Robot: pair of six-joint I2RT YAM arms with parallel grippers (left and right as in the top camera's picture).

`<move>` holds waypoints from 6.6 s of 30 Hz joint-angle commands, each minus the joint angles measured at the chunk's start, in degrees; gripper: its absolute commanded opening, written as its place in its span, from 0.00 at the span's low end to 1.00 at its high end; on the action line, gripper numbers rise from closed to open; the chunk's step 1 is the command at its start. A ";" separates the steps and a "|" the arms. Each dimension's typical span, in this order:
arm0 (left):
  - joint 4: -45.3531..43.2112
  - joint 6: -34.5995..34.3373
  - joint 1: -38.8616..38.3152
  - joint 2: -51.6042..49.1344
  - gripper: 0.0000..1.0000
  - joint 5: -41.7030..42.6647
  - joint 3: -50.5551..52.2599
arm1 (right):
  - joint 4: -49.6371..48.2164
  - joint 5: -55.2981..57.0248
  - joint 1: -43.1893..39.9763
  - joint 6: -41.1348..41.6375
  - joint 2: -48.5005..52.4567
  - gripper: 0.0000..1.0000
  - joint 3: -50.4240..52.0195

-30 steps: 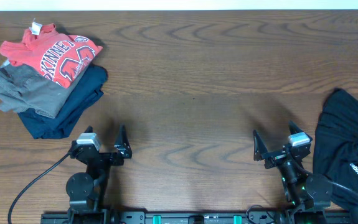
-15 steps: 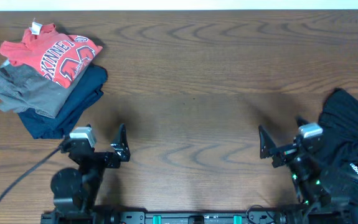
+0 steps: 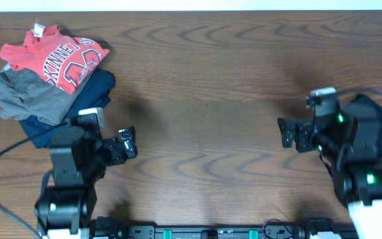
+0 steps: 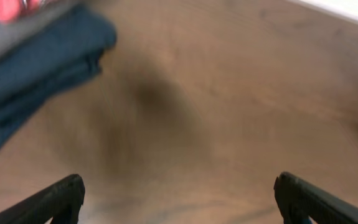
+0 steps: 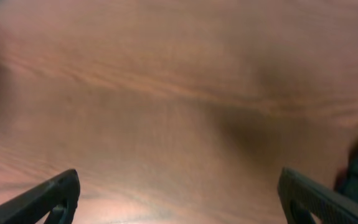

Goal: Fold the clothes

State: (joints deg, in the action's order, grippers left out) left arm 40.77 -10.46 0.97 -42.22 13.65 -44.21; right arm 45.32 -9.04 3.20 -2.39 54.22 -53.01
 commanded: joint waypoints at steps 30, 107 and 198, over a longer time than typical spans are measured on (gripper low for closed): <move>4.85 0.79 0.13 -6.78 0.98 0.68 -4.79 | -3.76 34.32 -21.44 19.56 42.88 0.99 -4.61; 4.02 0.76 0.13 -6.78 0.98 0.70 -4.76 | -27.47 19.71 9.18 17.29 49.88 0.99 -8.72; 2.64 -1.46 0.13 -13.49 0.98 0.74 -4.76 | 17.75 19.85 10.71 16.26 41.81 0.20 -16.06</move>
State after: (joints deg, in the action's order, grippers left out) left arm 43.46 -11.79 0.97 -55.51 13.65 -47.62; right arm 61.43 1.39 14.28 12.86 101.03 -63.66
